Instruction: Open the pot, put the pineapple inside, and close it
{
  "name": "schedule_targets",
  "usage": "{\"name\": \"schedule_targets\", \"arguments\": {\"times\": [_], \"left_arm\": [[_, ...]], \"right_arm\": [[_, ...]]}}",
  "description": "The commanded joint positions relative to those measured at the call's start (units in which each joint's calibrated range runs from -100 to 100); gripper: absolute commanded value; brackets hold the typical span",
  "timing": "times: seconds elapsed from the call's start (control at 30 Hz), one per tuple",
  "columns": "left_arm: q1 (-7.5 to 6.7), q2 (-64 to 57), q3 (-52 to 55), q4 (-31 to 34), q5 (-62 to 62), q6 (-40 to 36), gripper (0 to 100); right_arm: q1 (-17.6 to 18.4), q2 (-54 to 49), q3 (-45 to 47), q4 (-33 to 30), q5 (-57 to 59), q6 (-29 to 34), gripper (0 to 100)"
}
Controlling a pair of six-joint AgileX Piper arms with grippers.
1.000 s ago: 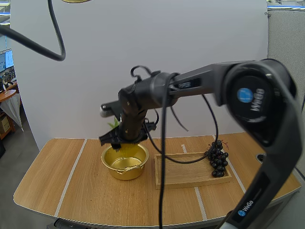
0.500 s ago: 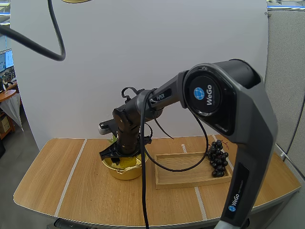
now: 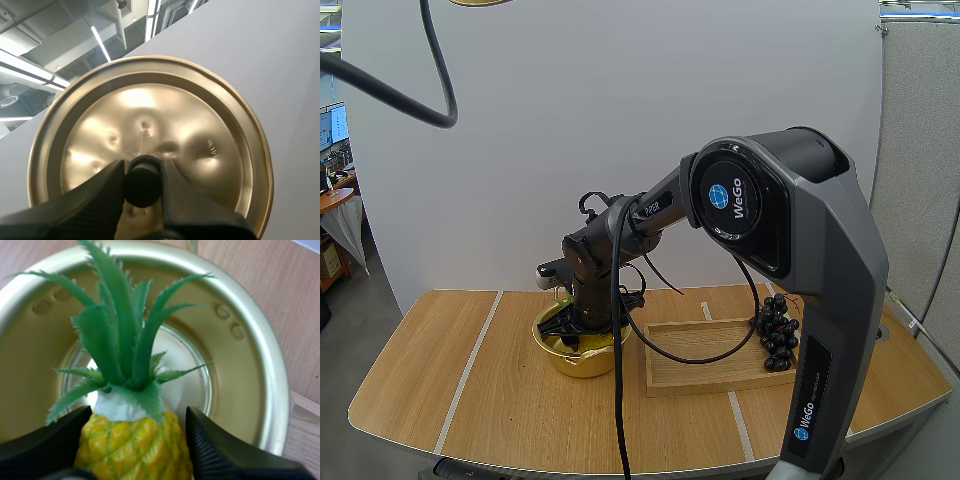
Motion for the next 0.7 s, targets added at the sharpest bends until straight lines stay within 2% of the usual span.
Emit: {"name": "schedule_targets", "arguments": {"times": [0.0, 0.07, 0.1, 0.13, 0.2, 0.5, 0.67], "left_arm": [[-0.25, -0.15, -0.2, 0.2, -1.49, -0.63, 0], [-0.25, -0.15, -0.2, 0.2, -1.49, -0.63, 0], [-0.25, -0.15, -0.2, 0.2, -1.49, -0.63, 0], [-0.25, -0.15, -0.2, 0.2, -1.49, -0.63, 0], [-0.25, -0.15, -0.2, 0.2, -1.49, -0.63, 0], [-0.25, -0.15, -0.2, 0.2, -1.49, -0.63, 0], [-0.25, -0.15, -0.2, 0.2, -1.49, -0.63, 0]], "right_arm": [[-0.25, -0.39, -0.33, 0.02, 1.03, 0.17, 10], [-0.25, -0.39, -0.33, 0.26, 0.85, 0.17, 26], [-0.25, -0.39, -0.33, 0.26, 0.85, 0.17, 39], [-0.25, -0.39, -0.33, 0.26, 0.85, 0.17, 55], [-0.25, -0.39, -0.33, -0.64, 0.85, 0.17, 98], [-0.25, -1.6, -0.33, -1.11, 1.84, 0.17, 100], [-0.25, -8.32, -0.33, -1.11, 3.42, 0.17, 100]]}}
